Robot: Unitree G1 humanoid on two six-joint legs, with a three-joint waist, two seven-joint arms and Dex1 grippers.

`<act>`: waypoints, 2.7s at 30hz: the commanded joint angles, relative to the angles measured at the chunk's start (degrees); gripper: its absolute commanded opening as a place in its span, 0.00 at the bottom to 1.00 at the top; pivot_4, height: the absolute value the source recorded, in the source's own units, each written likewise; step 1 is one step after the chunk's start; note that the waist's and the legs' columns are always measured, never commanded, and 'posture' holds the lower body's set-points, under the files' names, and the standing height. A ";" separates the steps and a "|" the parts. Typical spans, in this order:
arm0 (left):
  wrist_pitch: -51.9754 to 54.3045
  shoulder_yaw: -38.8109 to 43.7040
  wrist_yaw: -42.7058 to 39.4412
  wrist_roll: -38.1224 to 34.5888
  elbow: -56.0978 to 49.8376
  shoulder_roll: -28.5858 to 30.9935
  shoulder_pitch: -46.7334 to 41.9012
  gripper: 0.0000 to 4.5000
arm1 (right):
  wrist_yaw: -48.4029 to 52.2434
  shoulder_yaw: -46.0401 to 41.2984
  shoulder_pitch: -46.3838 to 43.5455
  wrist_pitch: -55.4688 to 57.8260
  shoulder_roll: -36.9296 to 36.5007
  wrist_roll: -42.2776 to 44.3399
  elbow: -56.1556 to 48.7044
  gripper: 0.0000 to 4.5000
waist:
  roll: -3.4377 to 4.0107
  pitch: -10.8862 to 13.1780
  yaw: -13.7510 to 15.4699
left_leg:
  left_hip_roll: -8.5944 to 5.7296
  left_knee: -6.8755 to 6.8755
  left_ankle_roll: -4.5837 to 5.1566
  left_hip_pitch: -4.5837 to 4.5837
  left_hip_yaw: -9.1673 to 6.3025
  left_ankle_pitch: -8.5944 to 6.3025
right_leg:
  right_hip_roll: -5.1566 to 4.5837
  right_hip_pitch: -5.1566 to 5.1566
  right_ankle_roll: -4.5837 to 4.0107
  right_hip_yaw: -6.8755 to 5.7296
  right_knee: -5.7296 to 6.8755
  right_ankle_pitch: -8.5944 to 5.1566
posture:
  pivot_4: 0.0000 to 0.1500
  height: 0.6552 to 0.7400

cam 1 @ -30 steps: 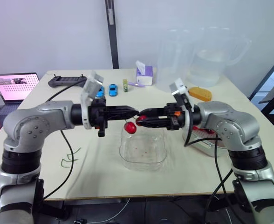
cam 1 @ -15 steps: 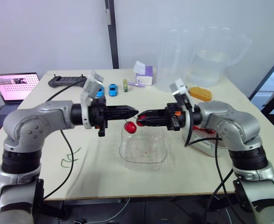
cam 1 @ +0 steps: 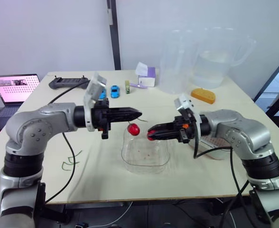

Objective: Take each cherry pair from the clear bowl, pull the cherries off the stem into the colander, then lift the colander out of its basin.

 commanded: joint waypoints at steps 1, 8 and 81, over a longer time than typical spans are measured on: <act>-1.26 1.67 0.26 -0.42 -1.33 0.24 -0.28 0.00 | 0.53 -2.15 -0.32 -0.05 -1.73 0.19 -0.58 0.12 | 0.00 0.00 0.03 | 0.00 0.00 0.00 0.00 0.00 0.00 | 0.00 0.00 0.00 0.00 0.00 0.00 | 1.00 0.97; -1.59 1.75 0.72 -0.31 -1.45 -0.17 -0.06 0.00 | -0.16 -5.35 -0.93 -1.57 -5.66 -2.24 2.49 0.12 | 0.00 0.00 0.27 | 0.00 0.02 0.00 0.00 0.00 0.00 | 0.00 0.02 0.00 0.00 0.00 0.00 | 1.00 0.97; -5.59 1.21 4.50 1.87 -0.96 -3.56 -0.29 0.00 | -11.05 -1.87 -7.53 10.20 10.84 3.58 -2.73 0.36 | -0.01 0.00 1.27 | -0.03 0.13 0.00 -0.05 -0.19 0.00 | -0.01 0.06 0.00 -0.05 -0.02 0.00 | 1.00 0.97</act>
